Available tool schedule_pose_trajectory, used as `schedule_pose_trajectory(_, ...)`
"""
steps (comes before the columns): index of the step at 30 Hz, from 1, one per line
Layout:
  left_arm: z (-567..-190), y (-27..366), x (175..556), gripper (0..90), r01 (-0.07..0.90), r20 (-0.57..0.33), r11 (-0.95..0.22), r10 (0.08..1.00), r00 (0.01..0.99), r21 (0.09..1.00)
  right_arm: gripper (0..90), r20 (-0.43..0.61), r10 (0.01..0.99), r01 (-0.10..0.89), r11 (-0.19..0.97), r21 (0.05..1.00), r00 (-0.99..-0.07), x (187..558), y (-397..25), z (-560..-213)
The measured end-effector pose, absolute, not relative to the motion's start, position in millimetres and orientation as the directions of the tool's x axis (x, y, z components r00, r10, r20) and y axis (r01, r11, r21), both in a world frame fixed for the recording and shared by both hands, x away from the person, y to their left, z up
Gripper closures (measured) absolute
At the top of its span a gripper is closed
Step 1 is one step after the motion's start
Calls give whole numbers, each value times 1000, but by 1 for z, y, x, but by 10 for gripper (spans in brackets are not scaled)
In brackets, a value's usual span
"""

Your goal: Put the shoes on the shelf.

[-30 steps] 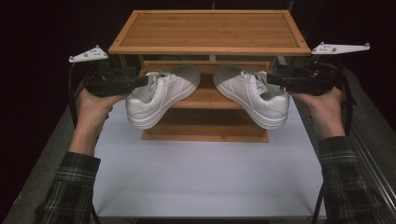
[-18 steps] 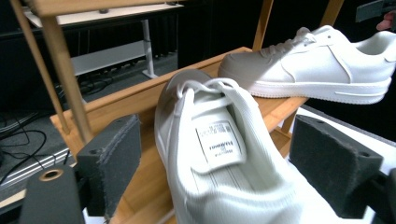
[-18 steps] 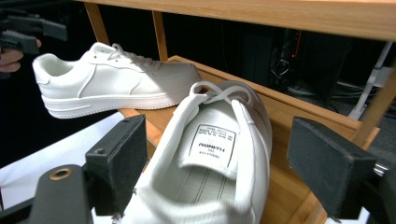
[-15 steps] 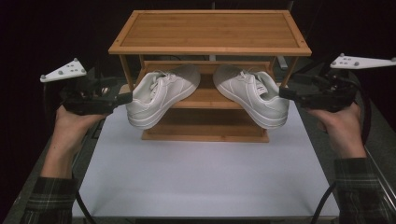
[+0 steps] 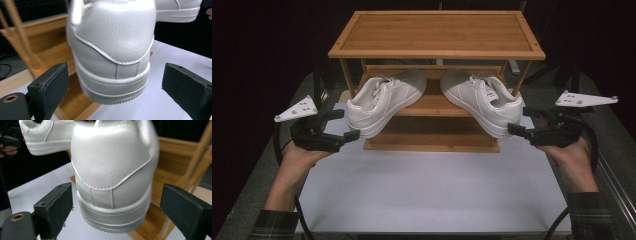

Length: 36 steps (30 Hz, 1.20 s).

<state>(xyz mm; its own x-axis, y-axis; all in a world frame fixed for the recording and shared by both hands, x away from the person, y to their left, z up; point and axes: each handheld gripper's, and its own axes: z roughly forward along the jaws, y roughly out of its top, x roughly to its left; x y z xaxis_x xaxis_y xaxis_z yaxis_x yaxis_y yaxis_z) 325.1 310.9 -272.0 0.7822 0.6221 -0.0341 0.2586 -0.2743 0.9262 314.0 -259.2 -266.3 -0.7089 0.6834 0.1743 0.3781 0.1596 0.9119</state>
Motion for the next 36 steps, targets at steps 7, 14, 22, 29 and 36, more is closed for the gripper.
schedule_pose_trajectory(7, -279, 291, 336, 72, 233, 21, -306, 645, 764, 923, 85, 142, 690, 385, 212, 898, -710, 326, -241, -278)
schedule_pose_trajectory(14, -280, 283, 337, 75, 228, 26, -298, 657, 754, 927, 87, 133, 695, 382, 216, 898, -707, 327, -236, -277)
schedule_pose_trajectory(22, -279, 267, 343, 78, 233, 6, -290, 638, 770, 928, 88, 125, 694, 376, 223, 899, -709, 335, -221, -278)
schedule_pose_trajectory(29, -280, 250, 348, 85, 226, -12, -278, 604, 797, 934, 100, 113, 671, 364, 246, 898, -732, 339, -206, -277)
schedule_pose_trajectory(36, -281, 233, 353, 87, 218, -14, -280, 584, 812, 935, 127, 114, 657, 354, 246, 902, -746, 342, -192, -278)
